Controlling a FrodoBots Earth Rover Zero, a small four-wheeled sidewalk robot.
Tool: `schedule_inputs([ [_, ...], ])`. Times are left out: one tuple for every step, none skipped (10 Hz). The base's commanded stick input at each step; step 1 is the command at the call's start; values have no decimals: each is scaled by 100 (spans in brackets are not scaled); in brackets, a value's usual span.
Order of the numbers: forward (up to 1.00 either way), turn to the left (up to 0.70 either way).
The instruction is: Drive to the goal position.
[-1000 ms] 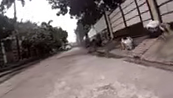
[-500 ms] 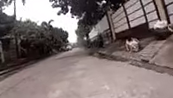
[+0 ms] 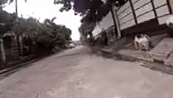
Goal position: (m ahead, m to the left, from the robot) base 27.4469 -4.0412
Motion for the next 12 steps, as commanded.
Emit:
schedule_inputs([
  [70,0],
  [70,0],
  [70,0],
  [70,0],
  [70,0],
  [70,0],
  [70,0],
  [70,0],
  [70,0],
  [70,0],
  [70,0],
  [70,0],
])
